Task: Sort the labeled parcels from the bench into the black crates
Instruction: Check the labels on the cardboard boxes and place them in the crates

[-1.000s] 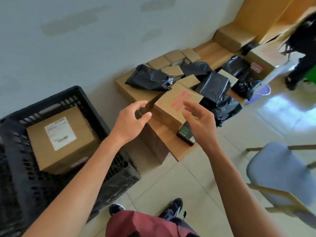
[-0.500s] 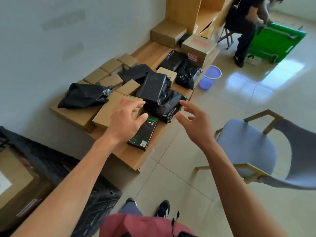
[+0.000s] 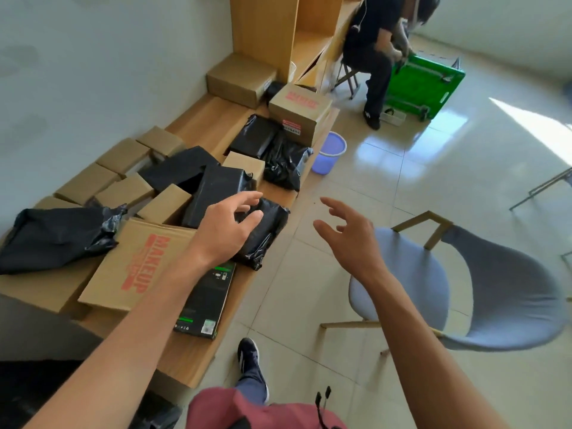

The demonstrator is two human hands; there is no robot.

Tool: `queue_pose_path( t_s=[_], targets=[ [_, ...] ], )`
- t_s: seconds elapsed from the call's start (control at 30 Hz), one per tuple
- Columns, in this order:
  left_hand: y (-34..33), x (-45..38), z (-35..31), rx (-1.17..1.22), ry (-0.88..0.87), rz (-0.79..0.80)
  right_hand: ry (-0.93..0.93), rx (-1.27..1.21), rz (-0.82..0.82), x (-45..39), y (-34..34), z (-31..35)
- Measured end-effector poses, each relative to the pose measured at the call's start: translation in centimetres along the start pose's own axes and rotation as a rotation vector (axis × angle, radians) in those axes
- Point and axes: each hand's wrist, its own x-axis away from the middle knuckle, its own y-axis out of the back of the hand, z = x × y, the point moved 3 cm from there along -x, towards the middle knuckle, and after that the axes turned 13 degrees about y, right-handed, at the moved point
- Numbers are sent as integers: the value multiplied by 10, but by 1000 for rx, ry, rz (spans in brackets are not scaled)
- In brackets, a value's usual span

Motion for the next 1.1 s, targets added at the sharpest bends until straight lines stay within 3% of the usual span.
queue_pose_path(
  t_s=[0.47, 0.73, 1.1],
  targets=[
    [-14, -128, -44, 42, -39, 86, -19, 51, -70, -113, 20, -36],
    [-49, -200, -69, -10, -4, 105, -19, 5, -29, -176, 36, -90],
    [-113, -314, -154, -101, -21, 63, 18, 18, 7, -291, 108, -173]
  ],
)
